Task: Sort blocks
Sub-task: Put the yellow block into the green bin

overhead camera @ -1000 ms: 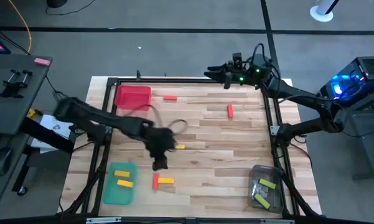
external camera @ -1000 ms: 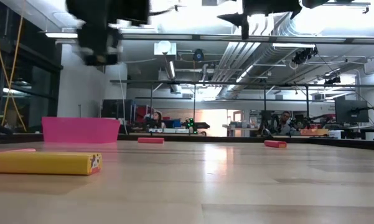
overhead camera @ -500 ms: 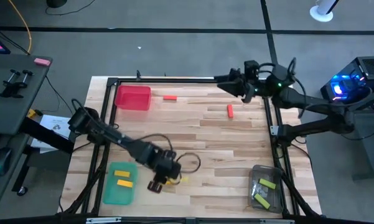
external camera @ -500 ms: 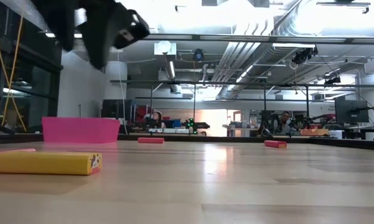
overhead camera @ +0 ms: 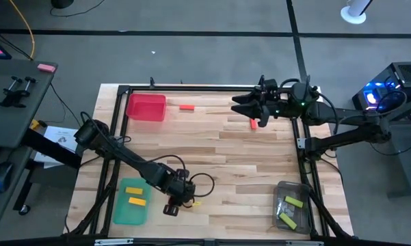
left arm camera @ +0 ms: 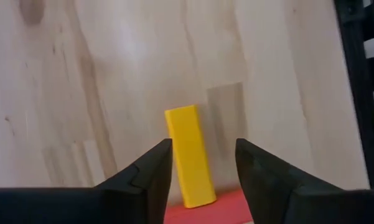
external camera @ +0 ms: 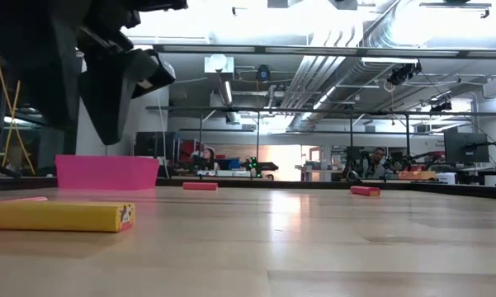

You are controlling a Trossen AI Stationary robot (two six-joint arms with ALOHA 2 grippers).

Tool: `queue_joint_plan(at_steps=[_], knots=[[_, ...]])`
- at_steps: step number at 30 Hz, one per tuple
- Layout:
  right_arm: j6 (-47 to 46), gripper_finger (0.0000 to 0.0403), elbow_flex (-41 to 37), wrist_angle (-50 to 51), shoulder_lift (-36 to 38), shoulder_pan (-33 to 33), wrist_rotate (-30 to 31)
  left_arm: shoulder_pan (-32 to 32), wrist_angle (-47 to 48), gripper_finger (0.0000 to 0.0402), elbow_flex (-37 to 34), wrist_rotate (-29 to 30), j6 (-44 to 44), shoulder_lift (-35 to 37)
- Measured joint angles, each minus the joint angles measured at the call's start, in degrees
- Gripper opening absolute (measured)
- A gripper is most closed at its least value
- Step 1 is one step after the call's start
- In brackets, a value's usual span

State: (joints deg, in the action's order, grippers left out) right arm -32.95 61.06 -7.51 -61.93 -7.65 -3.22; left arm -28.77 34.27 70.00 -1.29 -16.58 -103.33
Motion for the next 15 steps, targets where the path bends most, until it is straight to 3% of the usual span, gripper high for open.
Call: queue_joint_plan(at_steps=[8,15], knots=[[1.96,0.0176,0.00,1.73,-0.02,-0.05,0.02,0.20,-1.71,0.0225,0.02,0.63,-3.22,-2.06],[2.96,0.0176,0.00,2.42,-0.02,-0.05,0.02,0.26,-1.15,0.0232,0.00,1.55,-7.82,-7.41]])
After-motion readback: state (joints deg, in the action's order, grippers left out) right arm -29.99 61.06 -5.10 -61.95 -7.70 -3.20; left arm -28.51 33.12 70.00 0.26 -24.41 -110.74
